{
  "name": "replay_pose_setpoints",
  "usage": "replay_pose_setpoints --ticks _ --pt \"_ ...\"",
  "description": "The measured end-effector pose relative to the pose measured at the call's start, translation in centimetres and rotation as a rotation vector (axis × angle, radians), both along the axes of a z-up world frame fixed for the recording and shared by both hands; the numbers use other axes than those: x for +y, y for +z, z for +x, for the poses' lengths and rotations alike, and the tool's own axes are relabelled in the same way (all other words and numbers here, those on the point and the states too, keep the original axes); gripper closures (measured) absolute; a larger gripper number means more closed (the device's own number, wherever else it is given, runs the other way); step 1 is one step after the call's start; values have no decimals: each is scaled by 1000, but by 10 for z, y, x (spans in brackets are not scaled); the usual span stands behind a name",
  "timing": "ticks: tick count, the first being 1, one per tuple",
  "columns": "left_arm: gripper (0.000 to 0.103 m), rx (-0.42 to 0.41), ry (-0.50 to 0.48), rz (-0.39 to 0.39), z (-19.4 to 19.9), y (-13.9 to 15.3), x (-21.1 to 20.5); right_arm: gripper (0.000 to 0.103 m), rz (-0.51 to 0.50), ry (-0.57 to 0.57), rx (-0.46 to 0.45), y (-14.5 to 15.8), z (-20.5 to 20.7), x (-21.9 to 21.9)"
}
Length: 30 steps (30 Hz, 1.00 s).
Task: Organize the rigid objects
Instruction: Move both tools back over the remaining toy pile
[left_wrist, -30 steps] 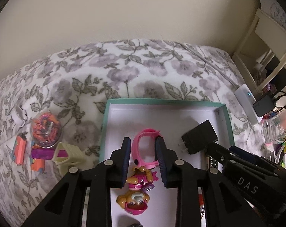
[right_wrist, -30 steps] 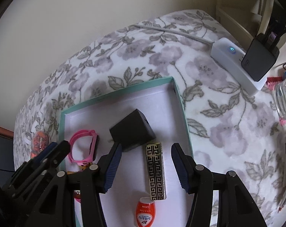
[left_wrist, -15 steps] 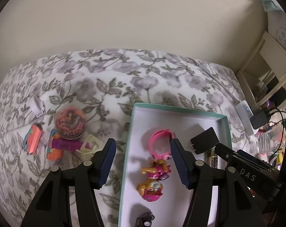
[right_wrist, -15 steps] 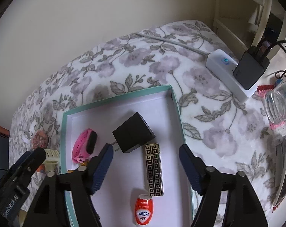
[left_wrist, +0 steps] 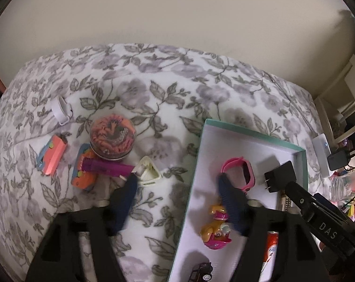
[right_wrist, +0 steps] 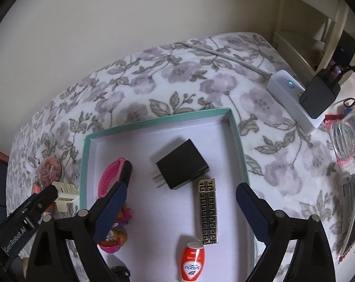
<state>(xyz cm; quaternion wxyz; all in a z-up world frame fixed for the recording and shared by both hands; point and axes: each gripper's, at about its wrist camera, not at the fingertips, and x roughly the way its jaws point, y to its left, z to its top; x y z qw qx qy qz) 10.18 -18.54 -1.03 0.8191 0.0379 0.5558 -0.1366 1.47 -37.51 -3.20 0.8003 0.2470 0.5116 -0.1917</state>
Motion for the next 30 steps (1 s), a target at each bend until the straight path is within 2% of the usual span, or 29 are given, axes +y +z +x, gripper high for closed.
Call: replay_pose_setpoints --ticks 4,12,16,20,26,30 --pt "16 23 26 -18 3 -6 7 0 1 13 -13 2 4 9" --pt "14 -14 131 17 18 -3 46 0 -11 59 -68 10 17 32" --pt "6 -28 198 43 27 0 78 0 -23 64 -92 12 22 45" --pt "6 -58 271 79 34 10 114 0 -24 119 -115 13 33 65" --pt "6 -104 367 169 44 30 163 0 20 213 -196 22 48 105" --pt "6 -103 421 181 48 34 189 0 25 278 -224 24 58 134"
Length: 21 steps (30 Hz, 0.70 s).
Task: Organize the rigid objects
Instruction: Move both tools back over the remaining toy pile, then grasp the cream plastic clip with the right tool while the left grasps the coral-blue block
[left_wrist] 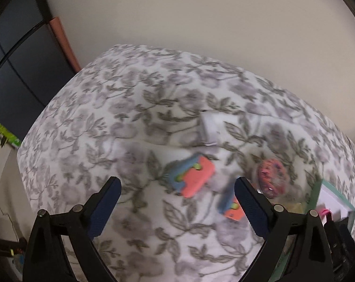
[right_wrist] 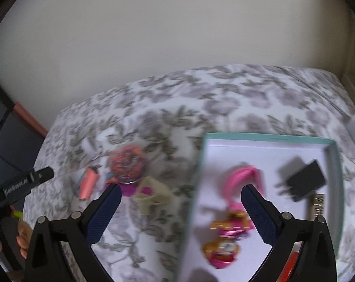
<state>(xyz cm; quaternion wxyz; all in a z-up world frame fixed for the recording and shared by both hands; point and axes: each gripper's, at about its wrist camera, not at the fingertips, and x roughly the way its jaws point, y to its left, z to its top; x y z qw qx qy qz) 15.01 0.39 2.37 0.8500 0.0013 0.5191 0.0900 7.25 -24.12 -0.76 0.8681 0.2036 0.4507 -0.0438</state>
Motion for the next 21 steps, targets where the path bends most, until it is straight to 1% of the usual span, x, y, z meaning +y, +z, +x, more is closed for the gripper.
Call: replay_pose_setpoints --ticks 3,7,11,21 --pt "6 14 29 -2 4 -3 15 0 -2 53 -1 -3 8 19" --pt "6 34 47 12 11 -13 23 0 -5 88 9 -12 16 36" --pt "6 48 22 34 20 -24 17 0 -2 119 27 -24 22 46" --pt "6 92 -34 31 42 -66 10 0 -10 141 53 -46 37 54"
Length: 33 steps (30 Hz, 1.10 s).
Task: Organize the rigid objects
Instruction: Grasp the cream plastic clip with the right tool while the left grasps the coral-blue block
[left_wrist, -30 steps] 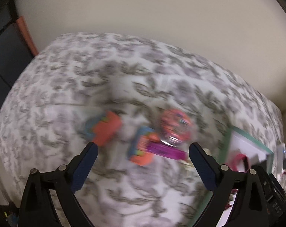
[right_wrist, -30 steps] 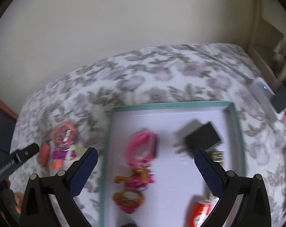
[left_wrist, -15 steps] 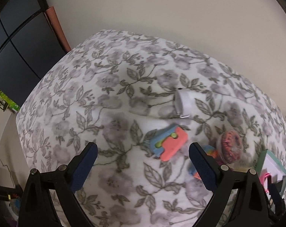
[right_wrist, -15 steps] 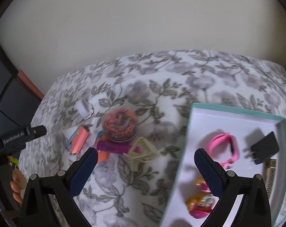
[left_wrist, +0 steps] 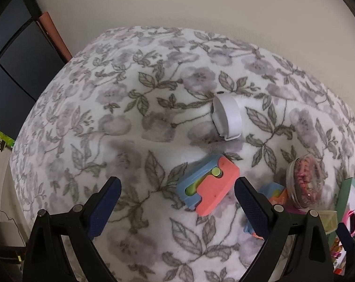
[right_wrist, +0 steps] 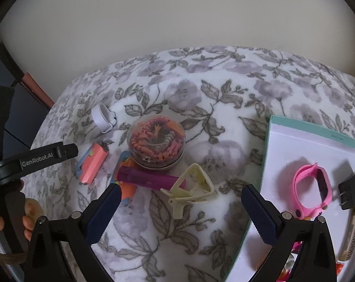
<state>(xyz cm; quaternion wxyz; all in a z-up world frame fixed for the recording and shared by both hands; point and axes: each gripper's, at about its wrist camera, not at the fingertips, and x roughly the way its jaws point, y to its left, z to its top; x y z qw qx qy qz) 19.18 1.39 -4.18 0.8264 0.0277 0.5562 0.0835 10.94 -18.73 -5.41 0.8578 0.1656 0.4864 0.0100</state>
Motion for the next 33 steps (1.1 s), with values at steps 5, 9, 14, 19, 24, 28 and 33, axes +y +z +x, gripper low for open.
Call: replay_pose_setpoints --ticks 5,9,14,19,24,28,33 --pt "6 25 -15 3 6 -19 -3 4 -23 2 13 -11 4 0" --pt "6 39 -13 -16 8 -30 -4 10 -35 8 12 -11 5 1" --pt "6 21 -12 -27 7 -35 -6 27 -16 12 36 -16 5 1" --pt "6 -20 -22 -33 6 -35 -8 41 10 0 51 -19 4 -5" --pt "6 -40 -31 -25 7 -35 -10 41 23 -13 52 -19 3 -9" --pt "18 -33 -38 -39 7 -37 -12 41 46 -24 52 -18 2 -14" --pt "47 -28 -50 -31 5 -35 -17 41 41 -33 48 -11 1 -16"
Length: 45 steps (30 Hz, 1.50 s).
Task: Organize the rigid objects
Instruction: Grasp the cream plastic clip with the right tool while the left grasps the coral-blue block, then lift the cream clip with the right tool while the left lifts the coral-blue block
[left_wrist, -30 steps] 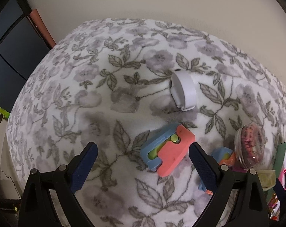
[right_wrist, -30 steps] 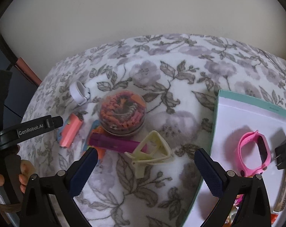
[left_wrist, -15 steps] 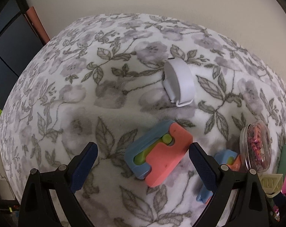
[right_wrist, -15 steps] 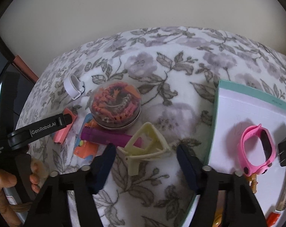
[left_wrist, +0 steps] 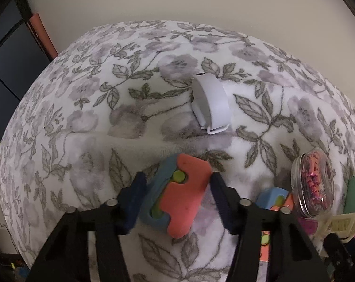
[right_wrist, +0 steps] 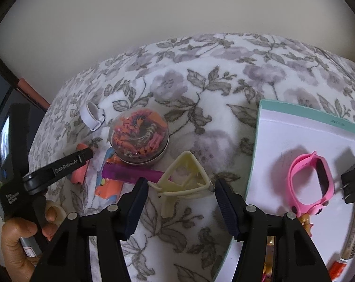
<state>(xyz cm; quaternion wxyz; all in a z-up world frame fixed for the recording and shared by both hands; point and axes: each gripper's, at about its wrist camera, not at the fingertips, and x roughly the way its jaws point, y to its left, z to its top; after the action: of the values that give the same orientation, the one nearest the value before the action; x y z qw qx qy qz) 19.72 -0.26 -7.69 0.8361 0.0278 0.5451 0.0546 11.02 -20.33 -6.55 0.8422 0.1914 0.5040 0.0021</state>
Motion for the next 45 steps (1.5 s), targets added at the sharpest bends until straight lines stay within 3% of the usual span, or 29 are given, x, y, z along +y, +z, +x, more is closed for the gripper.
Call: replay_pose_setpoints --ticks 7,30,31,32,33,38,45 --pt "61 -6 -10 19 -1 7 -3 41 4 -24 -7 7 -2 -10" --pt "65 -21 42 -120 -1 39 19 41 2 -36 -41 27 -8 -18" --pt "69 -26 44 -130 -1 42 20 41 2 -39 -47 29 -9 -19" --pt "90 -34 44 -136 -2 45 20 41 4 -41 -54 32 -9 -20" --pt "101 -43 48 -137 -2 49 21 41 5 -44 -62 35 -10 -21" --pt "101 -87 47 -117 -6 66 21 41 5 -57 -89 47 -13 -26" --pt "101 -76 56 -88 -3 60 23 41 5 -62 -89 48 -14 -28"
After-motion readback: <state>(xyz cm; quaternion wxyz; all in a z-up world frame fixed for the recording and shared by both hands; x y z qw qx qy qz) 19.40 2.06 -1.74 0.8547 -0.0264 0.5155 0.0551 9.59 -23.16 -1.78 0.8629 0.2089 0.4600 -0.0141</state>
